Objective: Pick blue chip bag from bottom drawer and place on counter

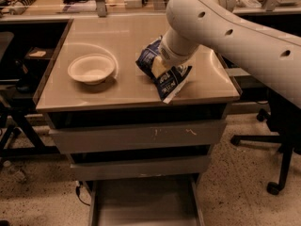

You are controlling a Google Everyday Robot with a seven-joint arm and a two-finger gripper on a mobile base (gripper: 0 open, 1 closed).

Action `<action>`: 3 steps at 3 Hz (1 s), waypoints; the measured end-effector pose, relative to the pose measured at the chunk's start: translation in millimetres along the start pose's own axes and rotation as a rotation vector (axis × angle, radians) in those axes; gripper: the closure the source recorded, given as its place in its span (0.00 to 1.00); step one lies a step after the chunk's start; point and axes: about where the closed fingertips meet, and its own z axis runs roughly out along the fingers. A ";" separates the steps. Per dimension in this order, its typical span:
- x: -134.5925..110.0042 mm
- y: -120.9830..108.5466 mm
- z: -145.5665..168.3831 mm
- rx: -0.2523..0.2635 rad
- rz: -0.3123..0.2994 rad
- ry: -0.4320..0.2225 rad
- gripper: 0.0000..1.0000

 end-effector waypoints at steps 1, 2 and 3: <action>0.0 0.0 0.0 0.000 0.000 0.000 0.59; 0.0 0.0 0.0 0.000 0.000 0.000 0.34; 0.0 0.1 0.1 0.000 0.000 0.000 0.11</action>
Offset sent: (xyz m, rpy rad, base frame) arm 0.0000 0.0000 0.0000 0.0000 0.0000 0.0000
